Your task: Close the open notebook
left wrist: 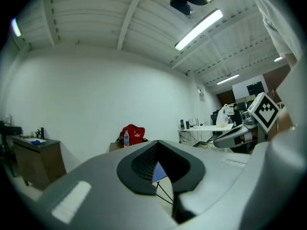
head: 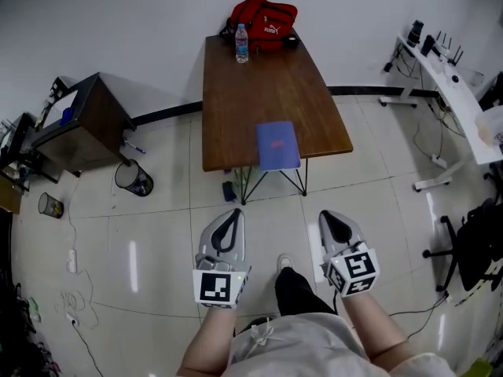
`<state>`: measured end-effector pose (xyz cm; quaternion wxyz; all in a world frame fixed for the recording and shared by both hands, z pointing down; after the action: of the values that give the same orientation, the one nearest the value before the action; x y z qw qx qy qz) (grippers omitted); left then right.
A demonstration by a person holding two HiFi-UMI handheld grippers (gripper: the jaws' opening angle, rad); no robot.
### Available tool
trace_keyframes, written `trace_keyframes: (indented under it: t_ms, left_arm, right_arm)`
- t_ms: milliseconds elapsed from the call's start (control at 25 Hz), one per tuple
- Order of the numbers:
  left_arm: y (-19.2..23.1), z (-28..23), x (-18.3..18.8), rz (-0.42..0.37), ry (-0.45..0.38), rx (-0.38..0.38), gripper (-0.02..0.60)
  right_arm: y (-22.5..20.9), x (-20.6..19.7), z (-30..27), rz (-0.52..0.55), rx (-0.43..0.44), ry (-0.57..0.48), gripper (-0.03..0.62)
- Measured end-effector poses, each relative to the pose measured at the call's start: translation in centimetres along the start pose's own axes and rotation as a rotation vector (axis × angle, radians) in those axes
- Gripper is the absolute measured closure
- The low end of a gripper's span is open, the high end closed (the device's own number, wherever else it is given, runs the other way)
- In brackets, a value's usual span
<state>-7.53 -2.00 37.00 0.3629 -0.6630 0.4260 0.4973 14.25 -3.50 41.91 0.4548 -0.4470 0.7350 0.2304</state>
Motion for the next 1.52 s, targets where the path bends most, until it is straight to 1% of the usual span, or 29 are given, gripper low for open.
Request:
trace_keyframes:
  t_ms: [120,320,400,480,640,840,960,1120,1240,1440,1520]
  left_arm:
    - [-0.5,5.5,0.6,-0.028,-0.045,0.007,0.575]
    - [-2.3,13.9,-0.5,-0.089,-0.070,-0.002,0.575]
    - [-3.0,16.7,-0.8,-0.086,-0.070,-0.016,0.575]
    - [-3.5,18.8,-1.1,-0.068,-0.066,-0.031,0.575]
    - [-4.9,21.9,-1.9,-0.051,-0.053,-0.060,0.575]
    - [-6.6,23.8,-1.2,-0.075,-0.067,-0.092,0.575]
    - [-7.7,24.1,-0.9,-0.078,-0.060,-0.094,0.575]
    - [-9.1,23.5,-0.2,-0.079,-0.075,-0.086,0.575]
    - [-10.2,22.5,0.2,-0.049,-0.077,-0.087,0.575]
    - [-12.1,21.6,1.1,0.006,-0.087,-0.107,0.575]
    - [-13.0,21.2,1.4,0.011,-0.088,-0.119,0.575]
  right_arm:
    - [3.2,-0.8,3.2,0.013,-0.001,-0.019,0.586]
    - [8.7,-3.2,8.9,0.041,-0.004,-0.043,0.586]
    - [10.5,-4.1,10.8,0.042,-0.009,-0.040,0.586]
    - [12.0,-4.6,12.3,0.044,-0.010,-0.035,0.586]
    - [14.3,-5.9,15.2,0.054,0.004,-0.022,0.586]
    - [15.9,-6.4,17.6,0.044,0.019,-0.026,0.586]
    - [16.1,-5.6,18.8,0.028,0.049,-0.069,0.586]
    - [15.6,-4.7,19.8,0.061,0.081,-0.100,0.586]
    - [14.5,-4.2,20.3,0.053,0.110,-0.102,0.586]
    - [13.2,-3.8,21.1,0.068,0.144,-0.101,0.588]
    - [12.6,-3.8,21.4,0.080,0.149,-0.102,0.588]
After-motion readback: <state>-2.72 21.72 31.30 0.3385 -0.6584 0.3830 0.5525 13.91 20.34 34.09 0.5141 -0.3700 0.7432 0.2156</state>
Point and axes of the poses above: the fingertips, and each gripper's own axes: z backward along the fingers, y to its left, x out of its top, the point moved 4 cm from there along z, backward along the fingers, and after that the axes turned 12 degrees about y, right-handed, at the moved point
